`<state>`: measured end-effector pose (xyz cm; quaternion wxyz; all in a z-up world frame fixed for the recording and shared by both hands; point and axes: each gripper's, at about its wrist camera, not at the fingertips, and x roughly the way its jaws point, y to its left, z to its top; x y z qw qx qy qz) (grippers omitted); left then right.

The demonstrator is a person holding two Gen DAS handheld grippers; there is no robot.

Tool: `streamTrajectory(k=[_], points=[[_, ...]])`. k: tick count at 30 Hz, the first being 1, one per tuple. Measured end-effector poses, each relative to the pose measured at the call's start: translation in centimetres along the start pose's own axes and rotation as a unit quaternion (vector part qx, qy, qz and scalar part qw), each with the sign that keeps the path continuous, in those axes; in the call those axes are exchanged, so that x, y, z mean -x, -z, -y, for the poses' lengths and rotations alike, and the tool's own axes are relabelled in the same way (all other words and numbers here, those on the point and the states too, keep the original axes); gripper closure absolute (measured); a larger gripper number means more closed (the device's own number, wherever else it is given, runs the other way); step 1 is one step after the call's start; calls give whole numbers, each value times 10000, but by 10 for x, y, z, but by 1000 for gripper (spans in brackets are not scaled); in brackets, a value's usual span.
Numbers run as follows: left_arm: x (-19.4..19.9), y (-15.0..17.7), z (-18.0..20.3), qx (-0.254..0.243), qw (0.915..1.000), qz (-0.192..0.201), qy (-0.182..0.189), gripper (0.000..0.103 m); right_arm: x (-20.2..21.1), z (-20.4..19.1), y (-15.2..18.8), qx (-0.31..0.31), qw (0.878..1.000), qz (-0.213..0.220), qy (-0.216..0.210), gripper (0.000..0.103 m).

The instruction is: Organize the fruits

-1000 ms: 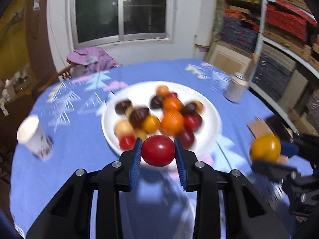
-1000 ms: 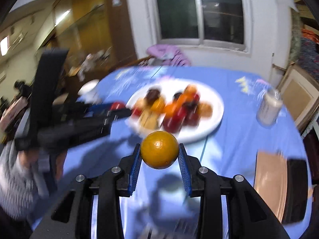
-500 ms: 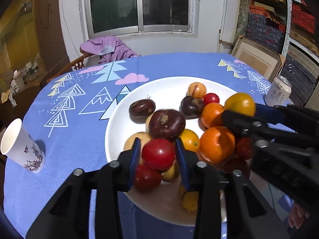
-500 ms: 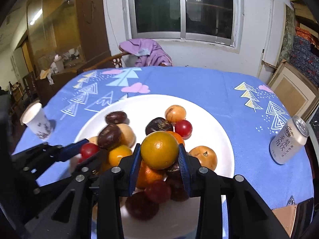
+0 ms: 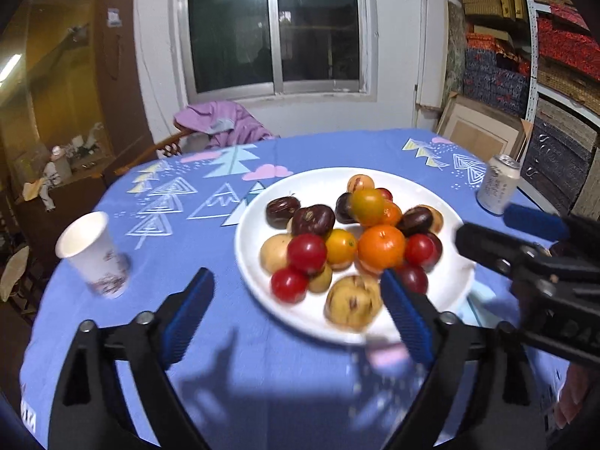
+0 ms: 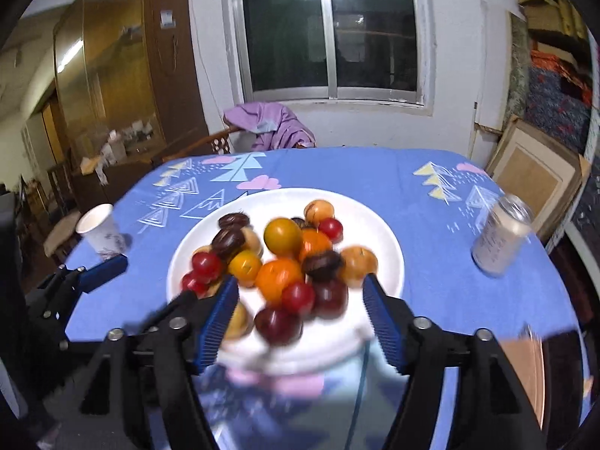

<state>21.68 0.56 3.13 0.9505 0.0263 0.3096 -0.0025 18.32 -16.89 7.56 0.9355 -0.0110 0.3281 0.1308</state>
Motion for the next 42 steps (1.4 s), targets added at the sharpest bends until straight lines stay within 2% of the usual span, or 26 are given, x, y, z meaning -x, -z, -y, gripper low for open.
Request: streamTrajectory(k=[1, 4, 9, 16, 20, 25, 33, 39, 42], points=[[9, 5, -1, -10, 10000, 28, -6, 9, 8, 0, 6, -11, 10000, 19, 6, 28], [34, 23, -2, -3, 10000, -75, -32, 4, 34, 2, 33, -131, 9997, 134, 129, 11], [63, 56, -8, 198, 9996, -204, -13, 4, 59, 6, 71, -220, 9984, 301, 427, 5], [78, 77, -16, 425, 9983, -274, 283, 4, 67, 19, 93, -544, 9971, 274, 452, 3], [77, 80, -17, 496, 9977, -320, 338, 4, 59, 13, 96, -316, 9977, 98, 590, 3], [79, 81, -9, 339, 9985, -284, 318, 4, 55, 5, 99, -42, 9974, 32, 720, 3], [93, 78, 6, 29, 9991, -33, 414, 4, 56, 5, 99, -49, 9974, 36, 714, 3], [99, 78, 12, -131, 9997, 202, 106, 4, 54, 5, 99, -44, 9976, 19, 696, 3], [102, 78, 11, -140, 9995, 253, 88, 4, 55, 6, 99, -84, 9978, 12, 664, 3]])
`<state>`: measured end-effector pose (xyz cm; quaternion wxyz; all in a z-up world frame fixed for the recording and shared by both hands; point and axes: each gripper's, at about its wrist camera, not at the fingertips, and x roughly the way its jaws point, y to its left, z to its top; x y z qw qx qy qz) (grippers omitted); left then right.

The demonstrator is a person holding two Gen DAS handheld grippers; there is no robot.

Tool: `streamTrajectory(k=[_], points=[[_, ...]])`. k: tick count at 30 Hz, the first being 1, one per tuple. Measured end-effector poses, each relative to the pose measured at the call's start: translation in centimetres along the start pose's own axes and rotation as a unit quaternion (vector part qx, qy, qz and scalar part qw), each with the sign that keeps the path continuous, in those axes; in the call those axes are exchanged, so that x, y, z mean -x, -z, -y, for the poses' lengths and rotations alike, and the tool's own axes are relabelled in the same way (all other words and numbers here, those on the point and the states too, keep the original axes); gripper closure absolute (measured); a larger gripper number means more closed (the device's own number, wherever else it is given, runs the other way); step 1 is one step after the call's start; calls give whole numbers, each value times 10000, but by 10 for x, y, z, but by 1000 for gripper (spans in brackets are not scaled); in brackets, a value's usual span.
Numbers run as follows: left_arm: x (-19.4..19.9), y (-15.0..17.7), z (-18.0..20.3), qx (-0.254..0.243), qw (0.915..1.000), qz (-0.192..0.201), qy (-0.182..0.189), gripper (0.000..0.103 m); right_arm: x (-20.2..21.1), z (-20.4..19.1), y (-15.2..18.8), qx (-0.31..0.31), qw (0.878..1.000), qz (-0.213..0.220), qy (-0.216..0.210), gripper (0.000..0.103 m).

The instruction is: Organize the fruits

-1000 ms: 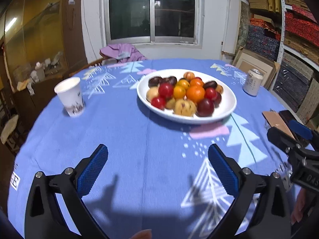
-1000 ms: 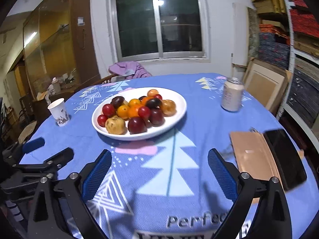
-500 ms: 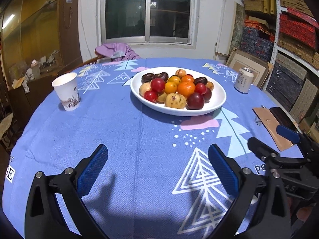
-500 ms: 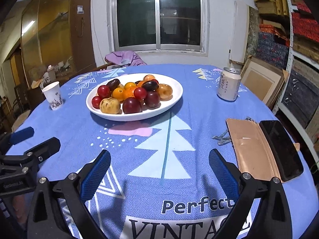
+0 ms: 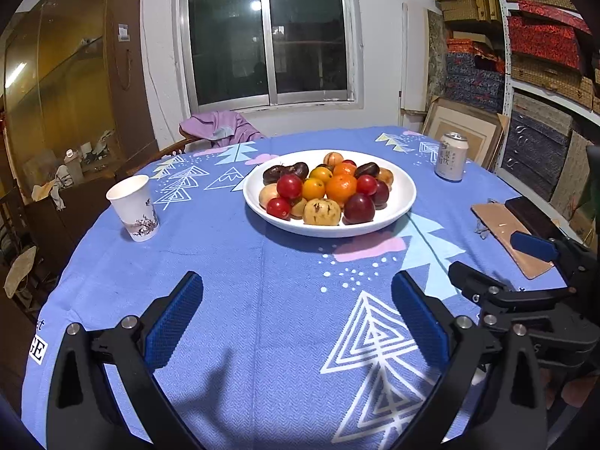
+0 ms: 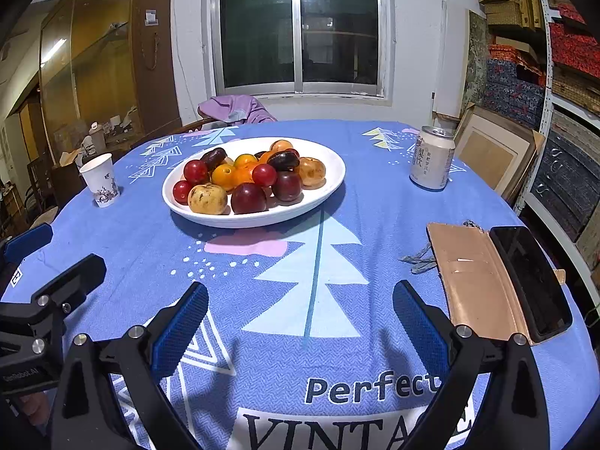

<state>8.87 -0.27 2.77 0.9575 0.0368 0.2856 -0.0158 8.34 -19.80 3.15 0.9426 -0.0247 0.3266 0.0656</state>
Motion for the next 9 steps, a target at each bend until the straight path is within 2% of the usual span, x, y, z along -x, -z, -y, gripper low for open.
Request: streamTrajectory(k=[9], points=[[2, -1, -4, -16, 10000, 23, 12, 4, 1, 0, 0, -19, 10000, 23, -45, 3]])
